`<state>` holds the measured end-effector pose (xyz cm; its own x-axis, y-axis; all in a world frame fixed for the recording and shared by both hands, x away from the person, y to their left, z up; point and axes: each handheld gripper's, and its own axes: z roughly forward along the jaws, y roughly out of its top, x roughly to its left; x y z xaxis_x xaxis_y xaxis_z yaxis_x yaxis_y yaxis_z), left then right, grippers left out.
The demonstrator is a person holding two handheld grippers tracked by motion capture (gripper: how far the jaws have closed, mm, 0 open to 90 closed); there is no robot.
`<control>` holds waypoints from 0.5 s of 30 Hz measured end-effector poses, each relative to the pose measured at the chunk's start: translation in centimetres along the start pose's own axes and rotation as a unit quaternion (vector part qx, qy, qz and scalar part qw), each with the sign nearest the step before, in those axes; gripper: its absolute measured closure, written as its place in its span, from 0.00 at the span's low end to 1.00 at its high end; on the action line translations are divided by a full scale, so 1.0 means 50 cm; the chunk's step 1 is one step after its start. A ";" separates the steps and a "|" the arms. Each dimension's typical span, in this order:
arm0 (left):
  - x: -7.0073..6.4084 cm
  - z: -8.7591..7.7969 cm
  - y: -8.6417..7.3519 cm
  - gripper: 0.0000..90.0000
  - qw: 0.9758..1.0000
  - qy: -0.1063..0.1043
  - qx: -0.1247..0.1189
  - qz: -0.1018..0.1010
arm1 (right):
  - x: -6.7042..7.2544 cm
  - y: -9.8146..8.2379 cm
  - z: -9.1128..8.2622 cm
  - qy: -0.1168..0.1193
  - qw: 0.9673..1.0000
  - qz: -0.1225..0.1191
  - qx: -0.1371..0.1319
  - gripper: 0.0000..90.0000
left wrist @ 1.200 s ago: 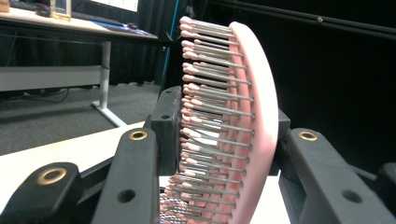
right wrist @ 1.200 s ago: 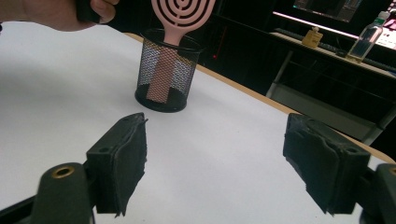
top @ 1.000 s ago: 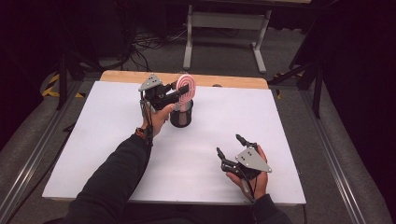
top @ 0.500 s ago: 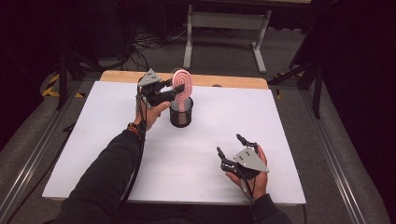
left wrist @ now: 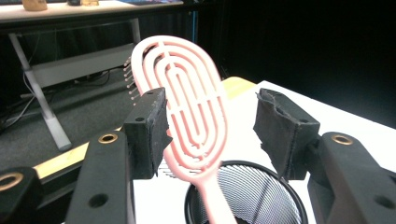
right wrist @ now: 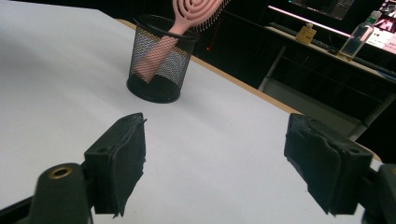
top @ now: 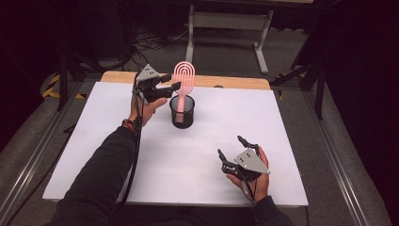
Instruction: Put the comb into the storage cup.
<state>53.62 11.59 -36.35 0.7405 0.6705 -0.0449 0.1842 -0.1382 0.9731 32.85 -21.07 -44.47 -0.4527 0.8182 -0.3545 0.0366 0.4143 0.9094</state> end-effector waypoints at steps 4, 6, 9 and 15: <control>0.002 0.000 -0.004 0.50 1.000 -0.004 0.007 -0.004 | 0.002 0.000 -0.001 0.005 1.000 0.000 -0.002 0.24; 0.002 -0.002 -0.003 0.49 1.000 -0.003 0.006 -0.003 | 0.004 0.001 -0.002 0.005 1.000 -0.003 -0.003 0.24; -0.001 -0.013 0.004 0.50 1.000 0.001 -0.003 0.011 | 0.003 0.001 -0.001 0.006 1.000 -0.001 -0.003 0.23; -0.008 -0.037 0.016 0.49 0.999 0.001 -0.020 0.027 | 0.001 0.000 -0.003 0.004 1.000 -0.001 -0.005 0.23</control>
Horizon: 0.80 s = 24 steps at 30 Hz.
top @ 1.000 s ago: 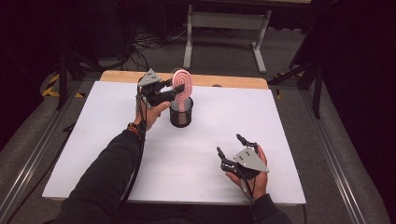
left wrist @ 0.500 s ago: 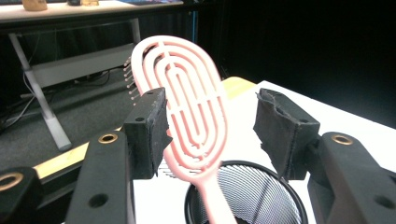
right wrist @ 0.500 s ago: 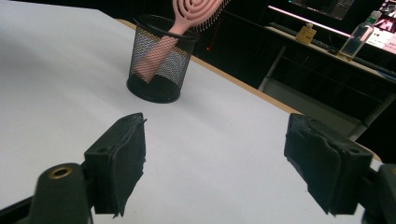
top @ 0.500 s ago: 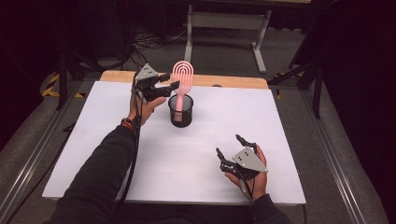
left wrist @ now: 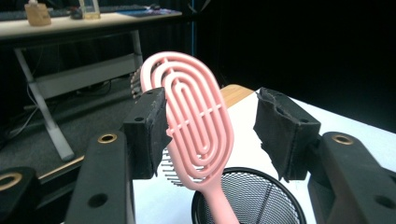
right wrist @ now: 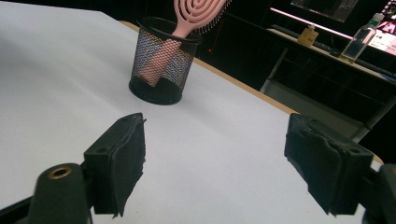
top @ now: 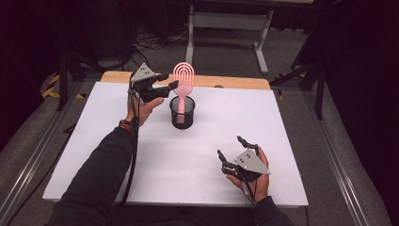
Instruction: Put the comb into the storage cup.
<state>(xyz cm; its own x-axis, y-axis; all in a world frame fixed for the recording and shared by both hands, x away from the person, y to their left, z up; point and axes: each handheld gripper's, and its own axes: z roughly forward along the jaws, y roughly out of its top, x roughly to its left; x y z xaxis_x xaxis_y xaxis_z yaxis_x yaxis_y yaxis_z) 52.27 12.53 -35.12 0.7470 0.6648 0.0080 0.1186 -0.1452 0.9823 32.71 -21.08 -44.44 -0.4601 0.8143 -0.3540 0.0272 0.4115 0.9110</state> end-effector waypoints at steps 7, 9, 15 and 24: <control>-0.009 -0.025 0.008 0.39 1.000 0.006 0.005 0.025 | -0.002 0.001 -0.004 -0.004 1.000 0.001 -0.003 0.24; -0.009 -0.029 0.010 0.37 1.000 0.006 0.003 0.026 | -0.003 0.001 -0.004 -0.005 1.000 0.000 -0.003 0.23; -0.021 -0.045 0.013 0.27 0.999 0.016 0.002 0.049 | -0.007 0.001 -0.007 -0.012 1.000 0.002 -0.008 0.23; -0.044 -0.069 0.016 0.16 0.997 0.016 0.006 0.074 | -0.009 0.002 -0.006 -0.008 1.000 0.007 -0.006 0.22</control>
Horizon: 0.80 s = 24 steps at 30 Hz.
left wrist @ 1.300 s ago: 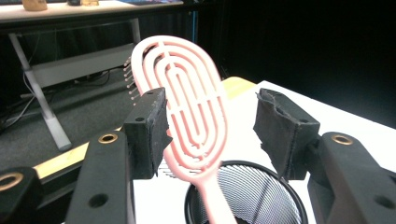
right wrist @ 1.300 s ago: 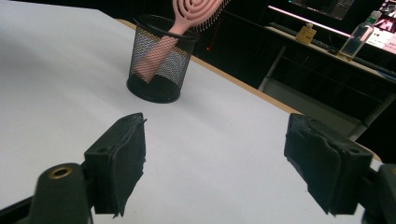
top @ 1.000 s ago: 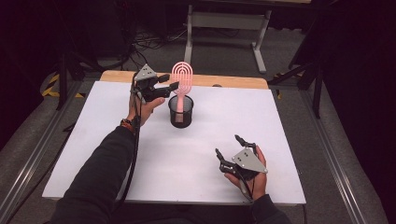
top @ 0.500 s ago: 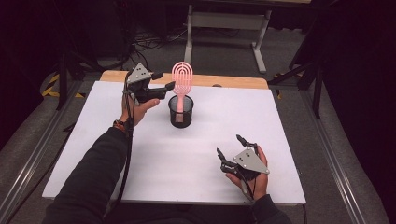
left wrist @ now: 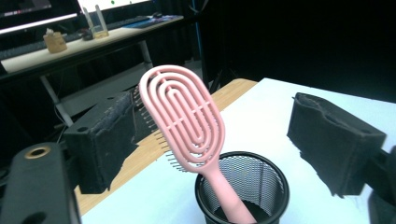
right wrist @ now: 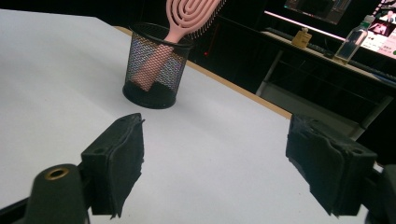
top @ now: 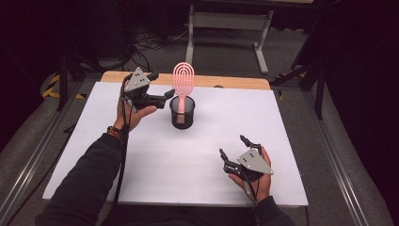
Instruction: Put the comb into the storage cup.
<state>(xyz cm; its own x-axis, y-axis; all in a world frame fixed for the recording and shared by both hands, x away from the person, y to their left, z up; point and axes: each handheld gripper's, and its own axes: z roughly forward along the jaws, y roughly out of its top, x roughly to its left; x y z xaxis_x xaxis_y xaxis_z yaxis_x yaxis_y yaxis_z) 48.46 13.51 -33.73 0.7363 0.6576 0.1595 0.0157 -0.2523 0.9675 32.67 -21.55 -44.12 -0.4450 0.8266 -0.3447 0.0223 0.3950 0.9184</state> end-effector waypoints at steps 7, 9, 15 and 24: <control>-0.021 -0.028 -0.001 0.14 1.000 -0.011 -0.006 0.013 | 0.003 0.002 -0.001 0.000 1.000 -0.004 -0.002 0.22; -0.028 -0.034 -0.003 0.14 1.000 -0.009 -0.002 0.016 | 0.001 0.003 -0.002 -0.002 1.000 -0.004 -0.002 0.22; -0.048 -0.052 -0.014 0.14 0.999 -0.017 -0.002 0.031 | -0.002 0.003 -0.004 -0.003 1.000 0.000 -0.001 0.22; -0.080 -0.084 -0.044 0.13 0.998 -0.026 -0.009 0.048 | -0.001 0.003 -0.003 -0.004 1.000 0.000 -0.003 0.22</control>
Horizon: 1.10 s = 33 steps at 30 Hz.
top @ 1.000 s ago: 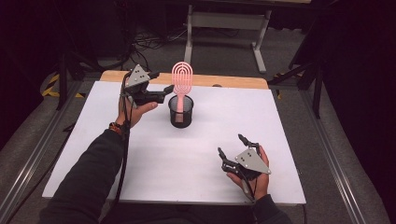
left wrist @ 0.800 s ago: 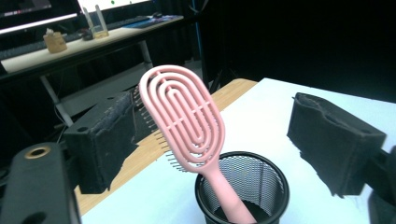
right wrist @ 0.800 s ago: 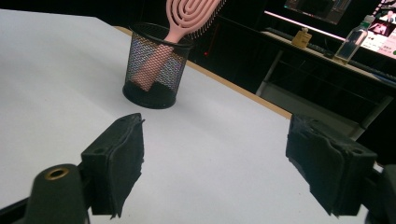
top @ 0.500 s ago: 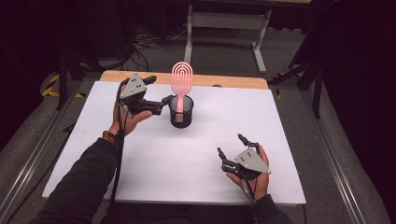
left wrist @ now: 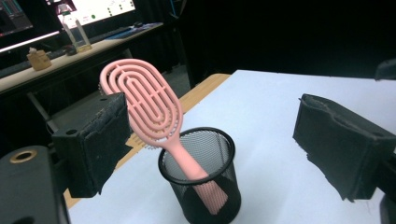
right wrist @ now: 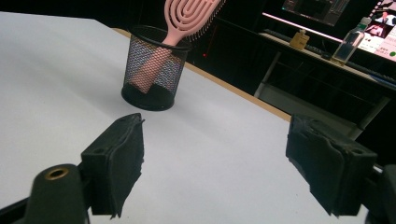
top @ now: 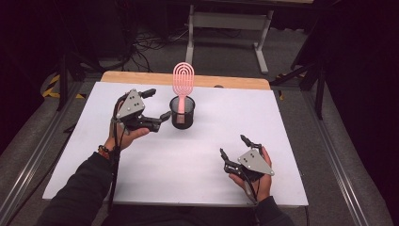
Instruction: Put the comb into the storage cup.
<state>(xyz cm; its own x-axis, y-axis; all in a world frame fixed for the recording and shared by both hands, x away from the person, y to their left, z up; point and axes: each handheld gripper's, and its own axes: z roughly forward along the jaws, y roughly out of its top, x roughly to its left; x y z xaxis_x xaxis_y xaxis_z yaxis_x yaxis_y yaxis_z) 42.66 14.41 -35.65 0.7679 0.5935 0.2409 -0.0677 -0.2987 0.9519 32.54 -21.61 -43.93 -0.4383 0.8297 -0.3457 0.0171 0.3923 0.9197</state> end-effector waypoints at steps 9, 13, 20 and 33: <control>-0.038 -0.023 -0.019 0.12 1.000 -0.007 0.000 0.024 | 0.000 0.000 0.000 0.000 1.000 0.001 -0.001 0.22; -0.047 -0.033 -0.025 0.12 0.999 -0.009 0.002 0.035 | 0.000 0.000 -0.001 0.000 1.000 0.000 -0.002 0.22; -0.059 -0.053 -0.041 0.11 0.999 -0.017 0.003 0.039 | 0.002 0.000 0.000 0.002 1.000 -0.004 -0.002 0.22; -0.074 -0.079 -0.069 0.11 0.998 -0.017 0.011 0.058 | 0.002 0.001 -0.002 0.004 1.000 -0.007 -0.005 0.22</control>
<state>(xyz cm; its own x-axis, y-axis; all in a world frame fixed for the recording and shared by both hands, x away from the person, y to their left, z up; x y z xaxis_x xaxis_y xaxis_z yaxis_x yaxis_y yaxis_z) 37.56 16.18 -39.06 0.7767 0.5284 0.3429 -0.1437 -0.3813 0.9132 32.41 -21.51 -43.89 -0.4450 0.8212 -0.3573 0.0018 0.3998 0.9166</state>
